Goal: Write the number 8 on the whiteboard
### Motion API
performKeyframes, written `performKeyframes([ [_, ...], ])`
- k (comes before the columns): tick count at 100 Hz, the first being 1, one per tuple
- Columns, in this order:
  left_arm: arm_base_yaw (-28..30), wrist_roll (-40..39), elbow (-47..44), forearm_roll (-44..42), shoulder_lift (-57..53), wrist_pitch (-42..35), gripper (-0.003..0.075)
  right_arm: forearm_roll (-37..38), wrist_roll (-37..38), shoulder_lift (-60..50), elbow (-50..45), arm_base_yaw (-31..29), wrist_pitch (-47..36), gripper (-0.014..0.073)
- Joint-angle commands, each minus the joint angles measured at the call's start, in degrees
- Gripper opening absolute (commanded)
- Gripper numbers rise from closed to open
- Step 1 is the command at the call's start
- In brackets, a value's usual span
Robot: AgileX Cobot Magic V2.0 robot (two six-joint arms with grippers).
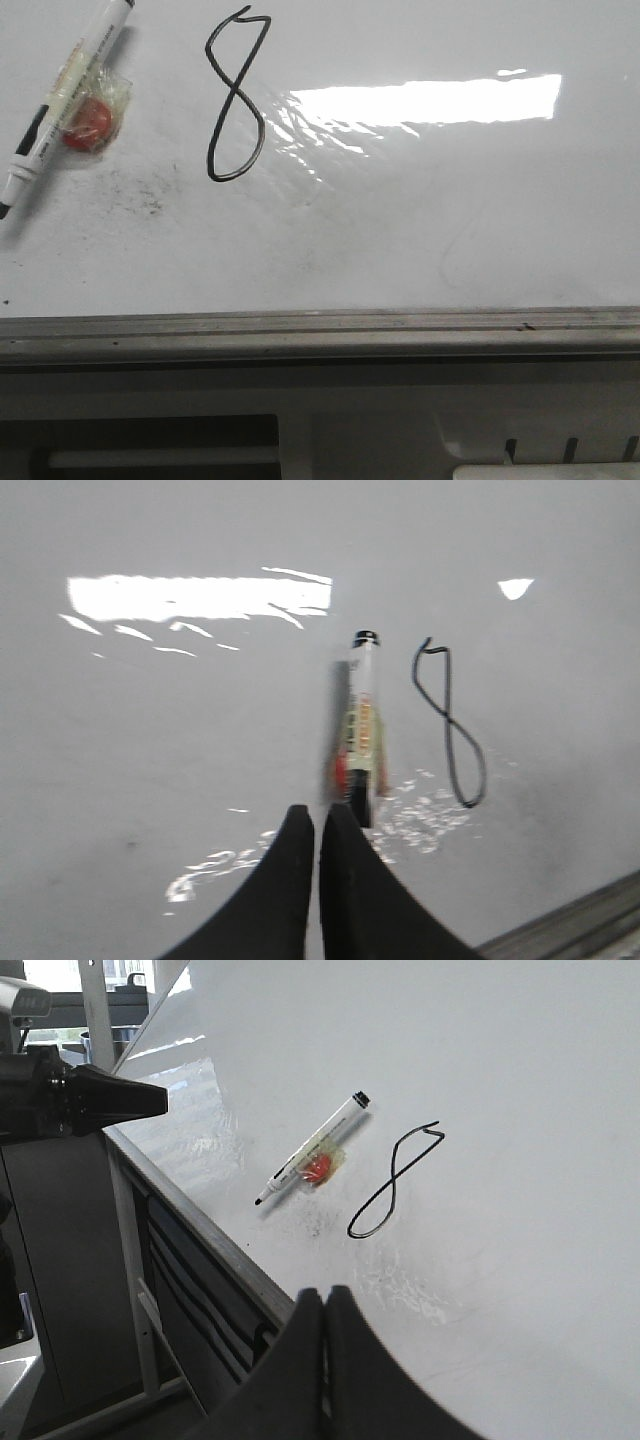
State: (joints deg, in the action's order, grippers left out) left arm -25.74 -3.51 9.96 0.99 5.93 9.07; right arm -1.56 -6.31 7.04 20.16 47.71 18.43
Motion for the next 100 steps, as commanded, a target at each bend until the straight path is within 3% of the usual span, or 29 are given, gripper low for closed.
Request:
performKeyframes([
  [1,4.6,4.75,-0.75,1.58,-0.85,-6.04,-0.002,0.56,-0.16,0.57,1.49,0.0,-4.84,-0.0063],
  [20,16.64,4.2,-6.72,2.32,-5.65,-8.5,-0.002,0.56,-0.16,0.57,1.49,0.0,-4.84,-0.0063],
  [34,21.8,3.03,-11.02,3.51,-7.81,-9.07,-0.002,0.56,-0.16,0.57,1.49,0.0,-4.84,-0.0063],
  [48,22.72,-6.64,-11.87,2.78,-7.81,-5.74,-0.002,0.56,-0.16,0.57,1.49,0.0,-4.74,-0.0063],
  [76,23.05,-6.27,-11.87,1.37,-7.81,9.27,-0.002,0.56,-0.16,0.57,1.49,0.0,-4.74,-0.0063],
  [100,23.05,-6.12,-11.87,1.27,-7.81,9.28,-0.002,0.56,-0.16,0.57,1.49,0.0,-4.74,-0.0063],
])
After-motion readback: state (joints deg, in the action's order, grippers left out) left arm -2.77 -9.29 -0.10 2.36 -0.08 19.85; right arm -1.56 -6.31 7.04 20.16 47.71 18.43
